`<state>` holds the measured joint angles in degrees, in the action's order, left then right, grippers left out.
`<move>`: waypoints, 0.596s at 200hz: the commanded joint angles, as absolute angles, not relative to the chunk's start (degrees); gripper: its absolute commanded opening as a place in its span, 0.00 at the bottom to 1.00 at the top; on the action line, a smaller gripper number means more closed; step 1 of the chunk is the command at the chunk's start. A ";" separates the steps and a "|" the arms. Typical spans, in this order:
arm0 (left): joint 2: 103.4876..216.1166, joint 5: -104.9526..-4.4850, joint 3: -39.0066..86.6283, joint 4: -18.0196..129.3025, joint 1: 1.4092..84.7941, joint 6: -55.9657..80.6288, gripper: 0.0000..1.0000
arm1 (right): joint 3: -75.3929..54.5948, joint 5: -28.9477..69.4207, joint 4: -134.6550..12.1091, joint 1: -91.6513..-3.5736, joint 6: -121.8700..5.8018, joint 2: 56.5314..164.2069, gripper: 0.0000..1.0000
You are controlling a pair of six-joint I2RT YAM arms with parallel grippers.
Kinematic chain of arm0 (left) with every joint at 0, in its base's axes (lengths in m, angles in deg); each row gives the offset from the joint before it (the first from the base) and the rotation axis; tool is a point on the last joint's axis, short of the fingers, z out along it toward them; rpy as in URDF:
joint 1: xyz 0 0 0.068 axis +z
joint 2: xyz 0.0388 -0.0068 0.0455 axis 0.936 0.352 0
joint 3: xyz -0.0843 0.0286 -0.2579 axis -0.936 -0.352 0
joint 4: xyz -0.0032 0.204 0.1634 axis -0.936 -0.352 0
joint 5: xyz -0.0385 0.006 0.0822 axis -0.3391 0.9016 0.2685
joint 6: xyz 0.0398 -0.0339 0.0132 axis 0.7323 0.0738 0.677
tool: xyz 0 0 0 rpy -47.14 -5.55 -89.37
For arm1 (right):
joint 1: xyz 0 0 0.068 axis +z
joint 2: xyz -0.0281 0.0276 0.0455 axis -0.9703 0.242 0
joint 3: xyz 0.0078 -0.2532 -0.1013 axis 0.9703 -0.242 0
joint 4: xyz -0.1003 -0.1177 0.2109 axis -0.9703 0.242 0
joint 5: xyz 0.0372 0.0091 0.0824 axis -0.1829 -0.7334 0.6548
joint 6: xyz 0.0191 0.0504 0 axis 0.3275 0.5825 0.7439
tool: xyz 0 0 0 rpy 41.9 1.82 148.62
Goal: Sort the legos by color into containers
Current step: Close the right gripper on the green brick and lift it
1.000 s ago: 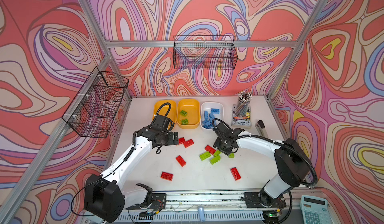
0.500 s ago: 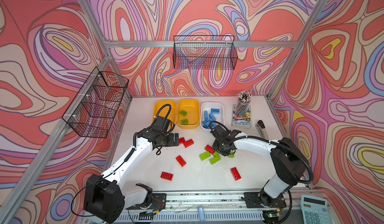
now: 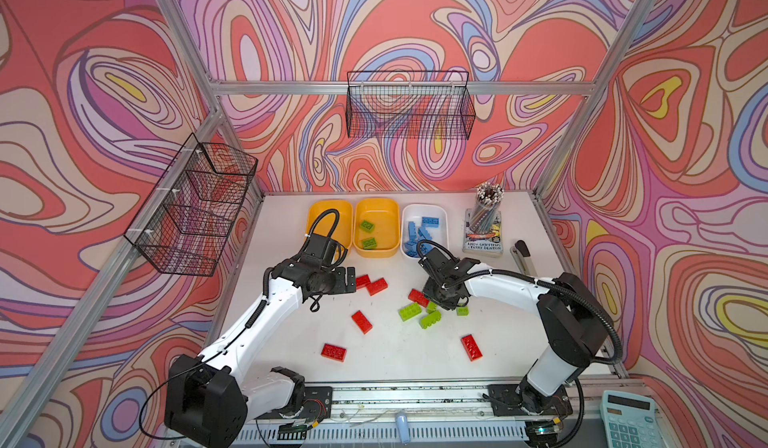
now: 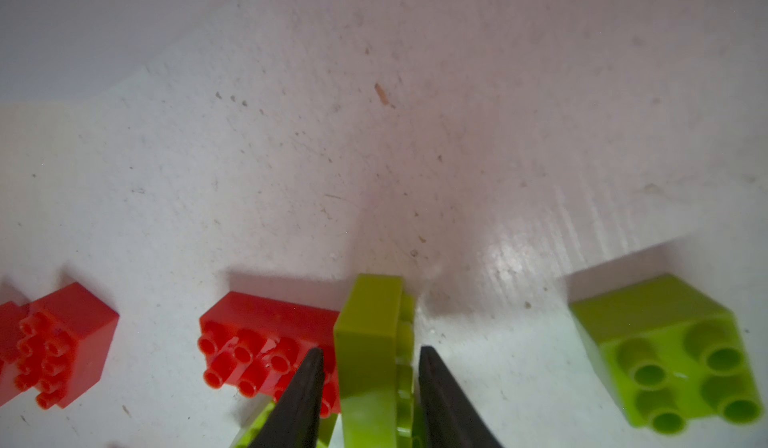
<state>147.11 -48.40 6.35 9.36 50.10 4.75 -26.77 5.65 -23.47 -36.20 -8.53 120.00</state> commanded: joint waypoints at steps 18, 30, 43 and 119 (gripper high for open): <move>147.27 -49.92 6.74 9.76 51.42 5.14 1.00 | -25.51 2.45 -18.59 -36.08 -9.26 119.69 0.40; 147.44 -50.18 6.74 9.85 51.48 5.04 1.00 | -25.60 2.36 -18.80 -36.25 -9.62 120.06 0.40; 147.70 -50.43 6.83 9.78 51.47 5.07 1.00 | -25.60 2.69 -19.03 -36.60 -10.34 120.97 0.39; 148.57 -50.35 8.35 8.88 51.47 5.06 0.99 | -25.60 1.73 -19.49 -37.15 -10.78 119.13 0.34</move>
